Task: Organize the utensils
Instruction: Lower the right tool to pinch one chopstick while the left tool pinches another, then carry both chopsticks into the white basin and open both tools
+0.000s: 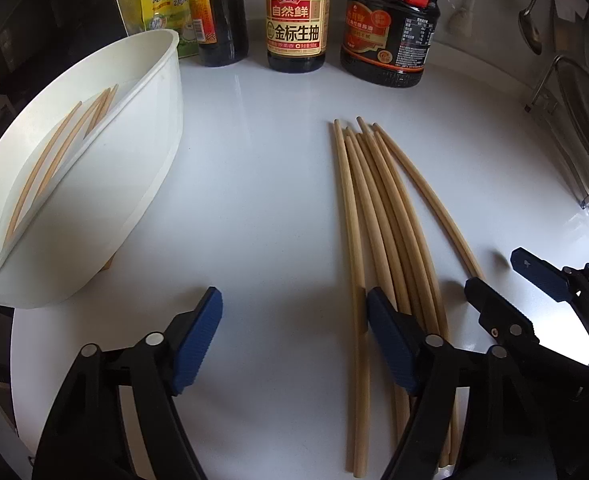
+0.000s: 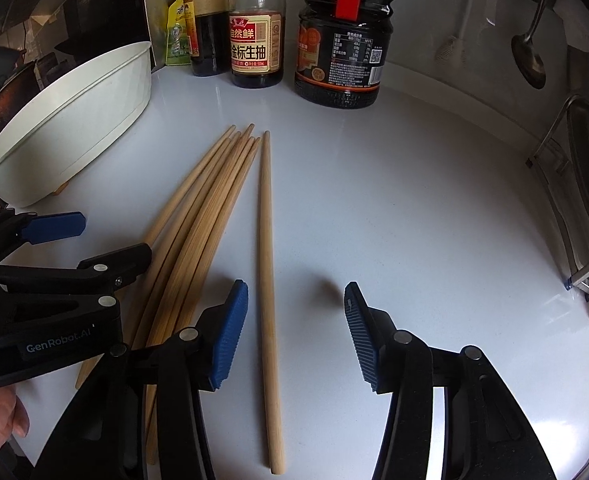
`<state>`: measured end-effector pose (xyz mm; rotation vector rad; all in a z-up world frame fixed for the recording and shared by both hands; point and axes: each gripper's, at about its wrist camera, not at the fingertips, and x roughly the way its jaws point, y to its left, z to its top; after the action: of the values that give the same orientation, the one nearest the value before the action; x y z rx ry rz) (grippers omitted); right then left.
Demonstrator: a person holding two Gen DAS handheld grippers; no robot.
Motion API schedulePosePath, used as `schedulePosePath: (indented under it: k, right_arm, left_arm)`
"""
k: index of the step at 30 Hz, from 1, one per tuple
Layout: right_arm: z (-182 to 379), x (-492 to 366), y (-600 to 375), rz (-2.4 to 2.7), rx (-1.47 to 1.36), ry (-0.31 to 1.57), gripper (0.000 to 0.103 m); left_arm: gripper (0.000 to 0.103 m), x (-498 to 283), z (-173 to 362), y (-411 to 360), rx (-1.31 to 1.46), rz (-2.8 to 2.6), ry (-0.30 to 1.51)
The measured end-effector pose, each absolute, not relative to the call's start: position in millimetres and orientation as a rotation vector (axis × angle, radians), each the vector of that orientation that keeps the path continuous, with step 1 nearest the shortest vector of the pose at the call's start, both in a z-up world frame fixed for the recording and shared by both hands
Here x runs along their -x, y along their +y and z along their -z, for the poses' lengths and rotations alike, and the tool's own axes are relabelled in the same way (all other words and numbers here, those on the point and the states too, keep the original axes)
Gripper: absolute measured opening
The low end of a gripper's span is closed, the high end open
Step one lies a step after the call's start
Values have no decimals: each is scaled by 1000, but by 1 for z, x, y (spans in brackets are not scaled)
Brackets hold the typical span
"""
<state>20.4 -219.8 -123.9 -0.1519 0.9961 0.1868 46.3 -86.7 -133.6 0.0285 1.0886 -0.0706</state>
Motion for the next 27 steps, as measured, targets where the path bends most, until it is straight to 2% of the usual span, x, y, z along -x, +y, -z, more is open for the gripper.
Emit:
schedulePosePath:
  k: [2,5,7,8,9,18,27]
  right_arm:
    - [125,-22,-217,-199,160,996,44]
    - [125,-23,-211,-233,171,1006,28]
    - [125,-22,-205,-248,189,1009,11]
    - [126,-21,-203,-252,196,1008,6]
    - [126,-21,-201,-249,203,1004,6]
    - [118,-20,-218,-226,67,1024,6]
    - [76,-14,-222,-183,-37,976,6]
  left_arm:
    - [60,-48,132,-90,-33,79,1085]
    - [43,-47,129,-94,-42,100,1081]
    - [21,-46,128,-97,-45,118,1083]
    - [16,-46,128,-97,-43,129,1086]
    - [8,-46,128,-98,-40,141,1089]
    - [7,-38,124,-82,18,202,1143]
    - [7,-31,73,-63,30,263,1080]
